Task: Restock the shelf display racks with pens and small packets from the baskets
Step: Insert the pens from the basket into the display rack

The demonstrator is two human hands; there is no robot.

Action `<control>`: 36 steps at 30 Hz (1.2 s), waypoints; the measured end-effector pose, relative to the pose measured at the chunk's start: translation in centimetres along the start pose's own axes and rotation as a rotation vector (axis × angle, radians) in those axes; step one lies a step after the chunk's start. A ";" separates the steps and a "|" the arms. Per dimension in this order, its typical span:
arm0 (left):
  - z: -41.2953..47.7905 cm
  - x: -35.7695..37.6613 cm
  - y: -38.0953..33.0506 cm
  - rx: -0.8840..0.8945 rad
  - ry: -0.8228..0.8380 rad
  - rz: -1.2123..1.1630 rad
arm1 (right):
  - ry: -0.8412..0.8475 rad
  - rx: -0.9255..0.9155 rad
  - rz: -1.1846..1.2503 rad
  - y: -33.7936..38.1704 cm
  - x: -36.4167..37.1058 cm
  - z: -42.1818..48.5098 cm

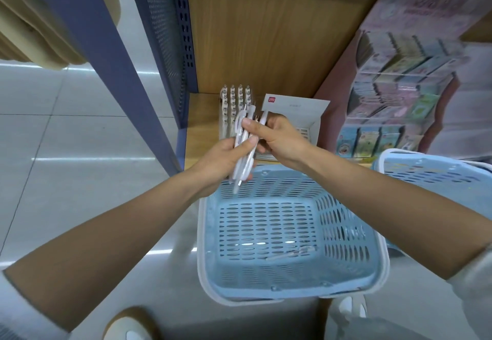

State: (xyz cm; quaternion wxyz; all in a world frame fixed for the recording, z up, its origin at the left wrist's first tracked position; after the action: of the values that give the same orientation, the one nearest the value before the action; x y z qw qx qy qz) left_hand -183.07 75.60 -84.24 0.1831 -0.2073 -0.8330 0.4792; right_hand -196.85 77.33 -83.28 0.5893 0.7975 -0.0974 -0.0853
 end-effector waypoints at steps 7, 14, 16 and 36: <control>0.7 -1.2 0.5 0.005 -0.136 -0.040 | -0.239 0.105 0.163 -0.3 -2.2 1.8; 1.4 -2.0 -0.3 0.019 -0.254 -0.055 | -0.249 -0.020 -0.085 -0.7 -4.6 2.5; 1.8 -2.2 -0.5 0.007 -0.325 -0.047 | -0.172 -0.039 -0.164 -0.6 -4.9 2.3; 1.8 -1.7 -2.1 0.045 -0.446 -0.058 | 0.031 -0.119 -0.247 1.3 -4.0 1.9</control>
State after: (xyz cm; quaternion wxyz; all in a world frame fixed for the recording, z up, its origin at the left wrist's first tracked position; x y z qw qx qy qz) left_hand -182.94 72.44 -83.44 0.0126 -0.0680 -0.8474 0.5264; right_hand -201.30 76.24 -82.55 0.6221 0.7682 0.0157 -0.1504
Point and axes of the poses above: each hand's wrist, its own z-axis towards the middle knuckle, its own x-axis out of the palm, y = z × x, the point moved 2 cm from there along z, towards the middle knuckle, and after that the axes turned 11 degrees about -y, right-handed, at the moved point
